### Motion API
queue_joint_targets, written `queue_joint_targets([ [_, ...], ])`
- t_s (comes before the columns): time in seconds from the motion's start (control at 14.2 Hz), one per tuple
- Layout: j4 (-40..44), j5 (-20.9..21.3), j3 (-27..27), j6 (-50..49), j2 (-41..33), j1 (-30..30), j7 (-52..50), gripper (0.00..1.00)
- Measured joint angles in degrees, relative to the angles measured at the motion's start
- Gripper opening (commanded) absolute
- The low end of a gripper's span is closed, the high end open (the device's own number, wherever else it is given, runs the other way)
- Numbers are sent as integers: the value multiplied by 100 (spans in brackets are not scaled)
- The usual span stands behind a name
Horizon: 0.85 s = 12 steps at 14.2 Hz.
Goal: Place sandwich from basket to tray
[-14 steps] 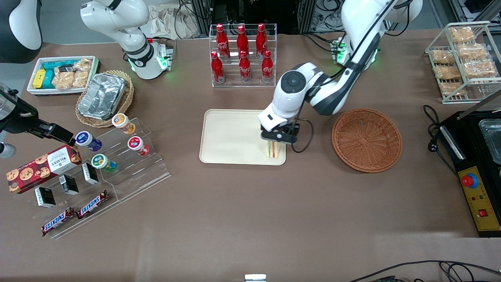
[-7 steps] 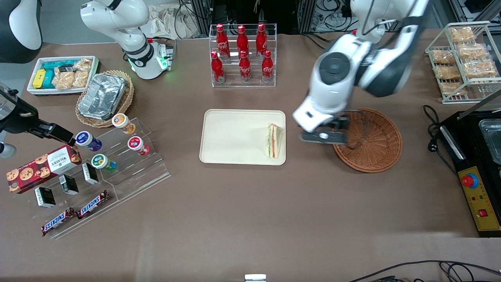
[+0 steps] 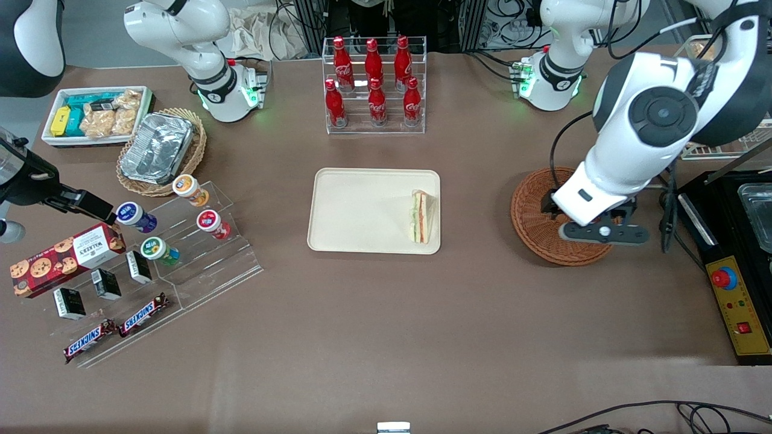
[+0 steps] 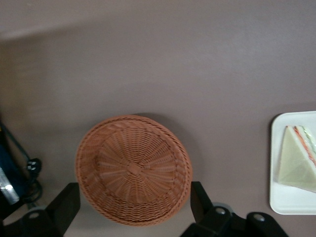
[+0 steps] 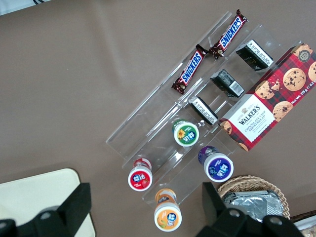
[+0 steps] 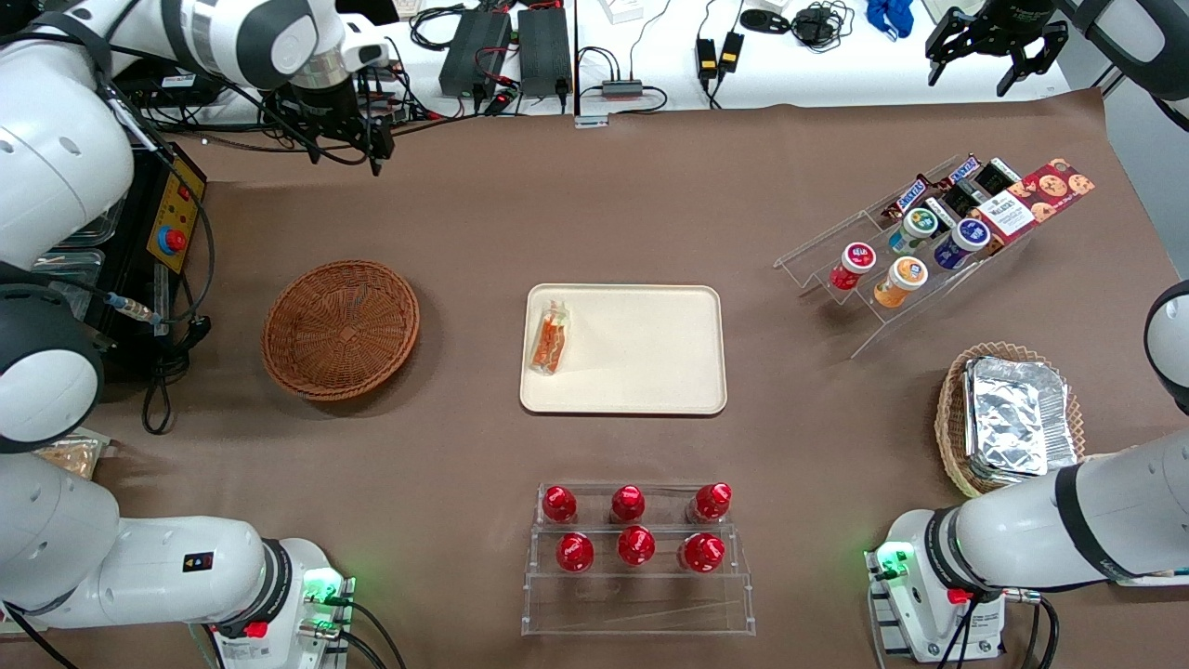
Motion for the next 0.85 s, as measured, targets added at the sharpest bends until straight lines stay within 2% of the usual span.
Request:
queue_joint_targets([
  [0.21,-1,2,297,-239,-302,-19,0,99],
  [0.42,-1,-102,914,-449,-477,-333,5,100],
  [0.63,-2,-675,1908,-498,-609,-908,379,100],
  [0.85,-2,-948,2280,-748,-821,-819,1118,100],
])
